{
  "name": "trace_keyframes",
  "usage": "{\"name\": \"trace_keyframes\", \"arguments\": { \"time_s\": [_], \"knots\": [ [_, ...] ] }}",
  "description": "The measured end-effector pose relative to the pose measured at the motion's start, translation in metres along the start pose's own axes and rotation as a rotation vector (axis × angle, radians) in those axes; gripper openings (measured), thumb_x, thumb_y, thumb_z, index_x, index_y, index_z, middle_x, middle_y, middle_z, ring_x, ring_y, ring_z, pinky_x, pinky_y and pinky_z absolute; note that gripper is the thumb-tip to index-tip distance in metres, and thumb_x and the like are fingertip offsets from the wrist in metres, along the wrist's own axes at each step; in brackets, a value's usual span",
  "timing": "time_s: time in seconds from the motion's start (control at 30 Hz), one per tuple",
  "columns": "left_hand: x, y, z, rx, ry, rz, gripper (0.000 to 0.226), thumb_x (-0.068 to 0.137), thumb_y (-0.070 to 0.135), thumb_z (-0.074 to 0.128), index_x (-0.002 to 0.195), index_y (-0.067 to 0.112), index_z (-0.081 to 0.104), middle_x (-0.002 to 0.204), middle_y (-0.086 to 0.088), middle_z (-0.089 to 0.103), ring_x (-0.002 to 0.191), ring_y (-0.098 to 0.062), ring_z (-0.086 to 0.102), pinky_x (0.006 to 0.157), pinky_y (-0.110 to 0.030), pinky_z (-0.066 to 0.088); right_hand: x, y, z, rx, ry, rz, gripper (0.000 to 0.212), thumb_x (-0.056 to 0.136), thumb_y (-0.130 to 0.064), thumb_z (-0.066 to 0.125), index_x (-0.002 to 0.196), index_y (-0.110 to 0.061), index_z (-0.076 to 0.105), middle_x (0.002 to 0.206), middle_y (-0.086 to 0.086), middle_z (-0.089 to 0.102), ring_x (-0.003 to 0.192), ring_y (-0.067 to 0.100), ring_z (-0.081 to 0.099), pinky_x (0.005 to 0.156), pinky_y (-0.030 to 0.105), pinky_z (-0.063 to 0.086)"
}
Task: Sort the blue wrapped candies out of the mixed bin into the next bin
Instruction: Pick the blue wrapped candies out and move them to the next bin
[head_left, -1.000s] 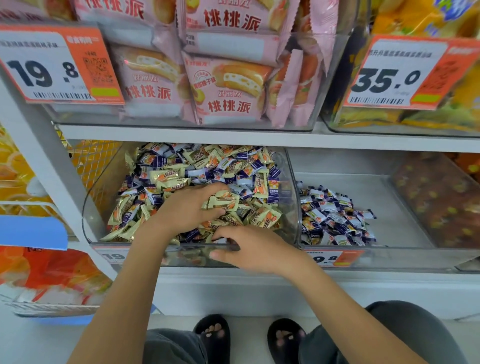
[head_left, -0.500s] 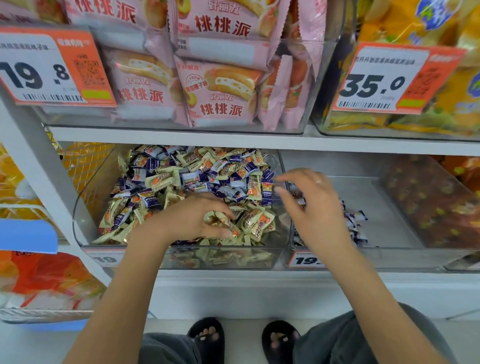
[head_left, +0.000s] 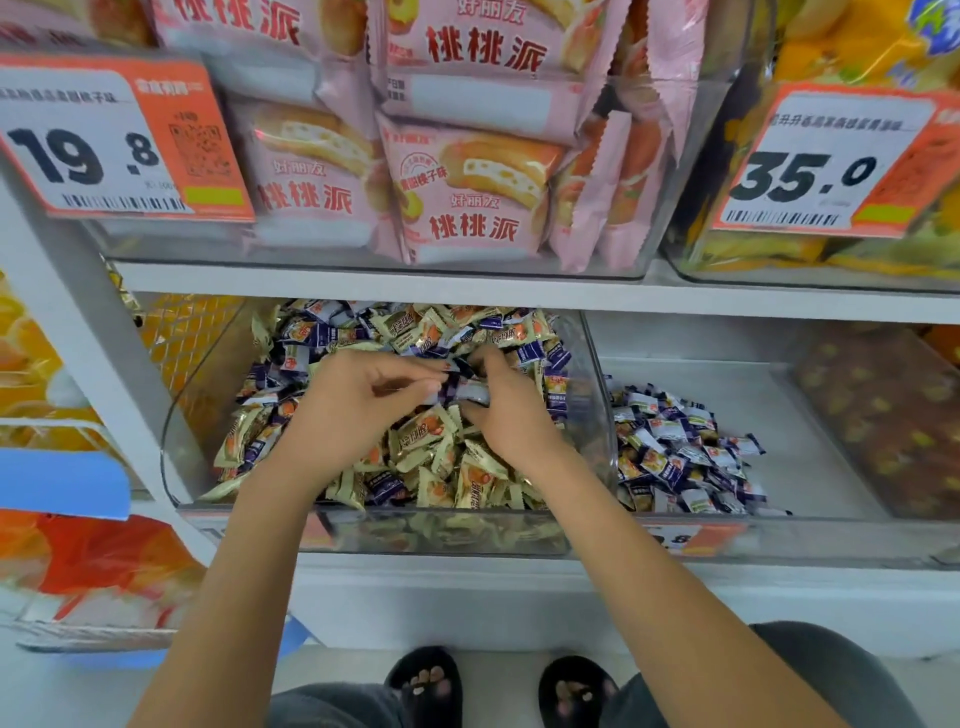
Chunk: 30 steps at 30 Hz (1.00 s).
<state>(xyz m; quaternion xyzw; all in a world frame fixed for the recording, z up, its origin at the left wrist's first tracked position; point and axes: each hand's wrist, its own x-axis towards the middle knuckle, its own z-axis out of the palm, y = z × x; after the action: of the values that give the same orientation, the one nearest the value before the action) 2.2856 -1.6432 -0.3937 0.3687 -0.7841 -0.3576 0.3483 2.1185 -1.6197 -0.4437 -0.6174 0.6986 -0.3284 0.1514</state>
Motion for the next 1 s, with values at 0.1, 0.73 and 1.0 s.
{"name": "trace_keyframes", "arguments": {
  "time_s": [0.1,0.73,1.0],
  "knots": [
    [0.002,-0.005,0.006,0.192,-0.007,0.035,0.015,0.083,0.012,0.068,0.095,0.02,0.074,0.097,0.011,0.07,0.09,0.004,0.064,0.088,-0.011,0.047,-0.002,0.0,-0.004,0.068,-0.031,0.02,0.039,0.087,-0.013,0.064,0.125,-0.008,0.055,0.116,0.014,0.063,0.102,0.027,0.058,0.081,0.029,0.044],
    [0.009,-0.003,0.017,0.475,0.021,-0.045,0.028,0.082,0.006,0.067,0.109,0.016,0.069,0.102,-0.004,0.069,0.087,-0.015,0.06,0.081,-0.027,0.05,-0.065,0.006,-0.115,0.786,0.364,0.245,0.01,0.092,-0.012,0.056,0.101,-0.01,0.06,0.087,0.0,0.061,0.066,0.001,0.059,0.062,0.018,0.051],
    [0.011,-0.018,0.022,0.776,-0.05,-0.106,0.054,0.08,0.019,0.072,0.131,0.024,0.052,0.127,-0.007,0.059,0.117,-0.028,0.054,0.102,-0.048,0.041,-0.076,0.032,-0.12,-0.073,0.139,0.179,0.047,0.09,-0.017,0.06,0.134,-0.026,0.045,0.144,-0.002,0.042,0.132,0.022,0.039,0.108,0.031,0.032]
  ]
}}
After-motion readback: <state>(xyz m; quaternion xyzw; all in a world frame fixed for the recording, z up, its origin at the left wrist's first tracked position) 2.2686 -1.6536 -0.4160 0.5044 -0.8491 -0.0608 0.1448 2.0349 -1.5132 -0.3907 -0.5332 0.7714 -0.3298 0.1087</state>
